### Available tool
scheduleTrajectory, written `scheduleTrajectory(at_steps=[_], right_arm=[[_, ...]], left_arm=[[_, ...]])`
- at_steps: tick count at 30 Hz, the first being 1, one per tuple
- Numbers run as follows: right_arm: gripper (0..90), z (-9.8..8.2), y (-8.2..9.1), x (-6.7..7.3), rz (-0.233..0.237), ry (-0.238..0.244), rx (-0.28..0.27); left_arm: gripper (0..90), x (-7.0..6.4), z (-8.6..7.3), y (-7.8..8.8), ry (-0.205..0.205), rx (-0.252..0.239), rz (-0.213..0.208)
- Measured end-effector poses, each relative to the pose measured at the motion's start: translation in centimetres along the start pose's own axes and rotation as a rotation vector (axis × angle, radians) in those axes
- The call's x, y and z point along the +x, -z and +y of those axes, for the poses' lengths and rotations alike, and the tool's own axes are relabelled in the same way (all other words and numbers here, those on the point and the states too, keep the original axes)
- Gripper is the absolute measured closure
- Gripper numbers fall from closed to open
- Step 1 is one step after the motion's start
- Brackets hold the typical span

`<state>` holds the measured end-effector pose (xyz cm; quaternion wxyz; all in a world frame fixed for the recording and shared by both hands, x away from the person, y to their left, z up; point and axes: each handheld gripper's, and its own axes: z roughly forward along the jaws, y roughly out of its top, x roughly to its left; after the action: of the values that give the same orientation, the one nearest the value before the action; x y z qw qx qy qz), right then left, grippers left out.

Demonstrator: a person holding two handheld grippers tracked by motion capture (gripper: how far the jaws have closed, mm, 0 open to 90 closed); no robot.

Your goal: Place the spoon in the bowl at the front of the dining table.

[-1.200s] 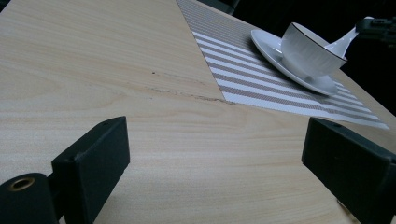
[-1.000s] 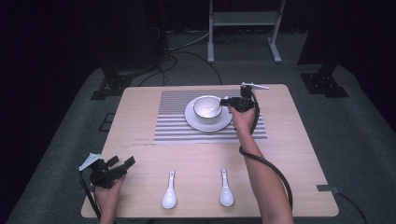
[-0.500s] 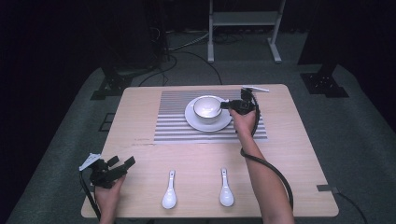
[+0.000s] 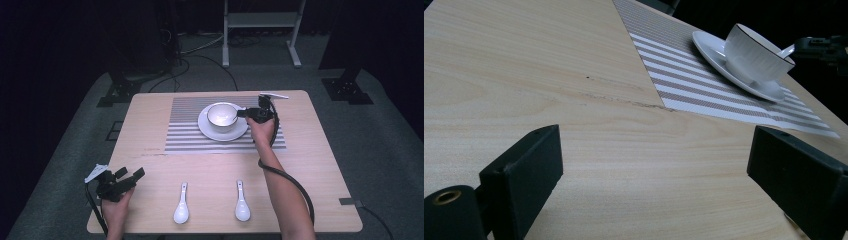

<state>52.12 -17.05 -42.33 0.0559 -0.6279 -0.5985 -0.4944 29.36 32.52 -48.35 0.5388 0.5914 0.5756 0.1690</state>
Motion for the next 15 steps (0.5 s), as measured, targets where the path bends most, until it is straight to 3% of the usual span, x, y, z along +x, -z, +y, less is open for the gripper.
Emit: scheduleTrajectory(at_steps=[15], right_arm=[[78.9, 0.0, 0.51, -0.95, 0.013, -0.018, 0.008]], left_arm=[[6.3, -0.06, 0.0, -0.11, 0.002, 0.0, -0.005]])
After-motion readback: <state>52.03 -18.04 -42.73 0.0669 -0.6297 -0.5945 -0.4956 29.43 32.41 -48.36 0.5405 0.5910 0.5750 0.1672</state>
